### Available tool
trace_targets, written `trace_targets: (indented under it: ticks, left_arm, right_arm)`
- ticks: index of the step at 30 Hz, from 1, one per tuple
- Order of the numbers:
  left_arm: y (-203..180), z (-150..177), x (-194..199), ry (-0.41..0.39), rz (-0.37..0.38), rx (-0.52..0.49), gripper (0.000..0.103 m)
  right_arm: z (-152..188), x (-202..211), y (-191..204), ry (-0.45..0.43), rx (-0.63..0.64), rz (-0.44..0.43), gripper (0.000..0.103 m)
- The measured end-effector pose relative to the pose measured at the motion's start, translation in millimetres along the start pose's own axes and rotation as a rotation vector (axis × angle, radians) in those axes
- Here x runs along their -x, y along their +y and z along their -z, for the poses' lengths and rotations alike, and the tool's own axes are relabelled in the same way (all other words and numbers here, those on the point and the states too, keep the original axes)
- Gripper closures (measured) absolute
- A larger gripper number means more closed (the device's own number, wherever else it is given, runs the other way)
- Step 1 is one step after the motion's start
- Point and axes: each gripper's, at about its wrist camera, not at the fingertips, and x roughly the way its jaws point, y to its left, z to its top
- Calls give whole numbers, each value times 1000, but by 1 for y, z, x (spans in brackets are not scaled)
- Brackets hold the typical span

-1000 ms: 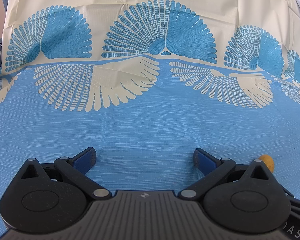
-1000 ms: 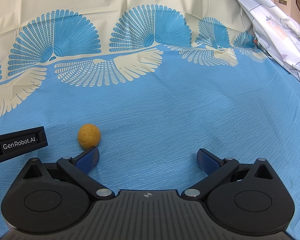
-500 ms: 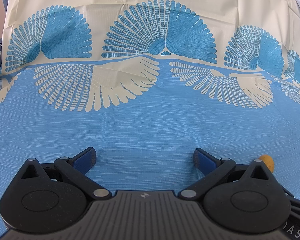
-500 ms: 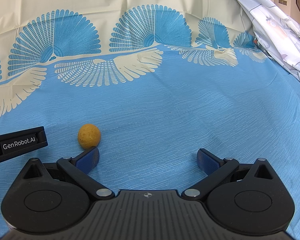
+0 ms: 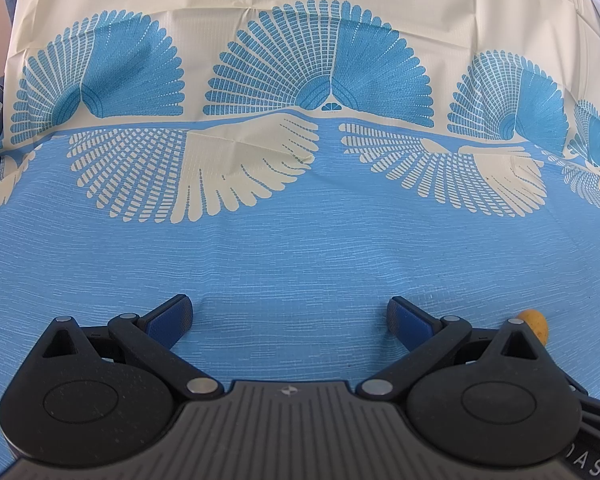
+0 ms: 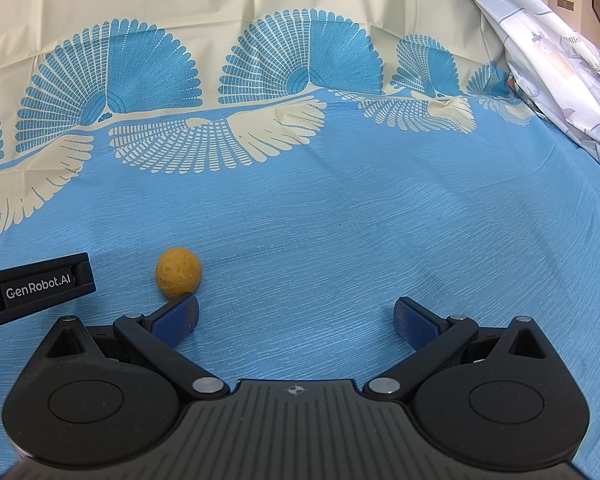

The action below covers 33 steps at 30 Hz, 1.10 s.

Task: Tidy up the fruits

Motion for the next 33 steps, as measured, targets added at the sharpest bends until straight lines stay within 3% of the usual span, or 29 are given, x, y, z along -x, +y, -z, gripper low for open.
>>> trace_targets:
  ticks: [15,18,22,24,27,30,33]
  left_arm:
    - [1,-1,0,0,1,2,0]
    - [-1,-1,-1,0,-9,12,0]
    - [0,-5,0,40,-6,3,0]
    - [2,-12,0,96,23,-39,0]
    - [16,-16,15,191,111,-5,0]
    - [27,-7,67,134,221,6,0]
    - [7,5,109,93,273,-132,0]
  right_arm:
    - [-4,0,-1,23,16,-8,0]
    - [-14,3,-22,94,104,-128,0]
    - [-14,22,-63,42,75,-265,0]
    - [-19,23,-69,43,97,-292,0]
    - [-30,12,-68,25,176,-238,1]
    - [-41,-2,-80,33,187,-179,1]
    - [-44,-2,-103,37,117,-199,1]
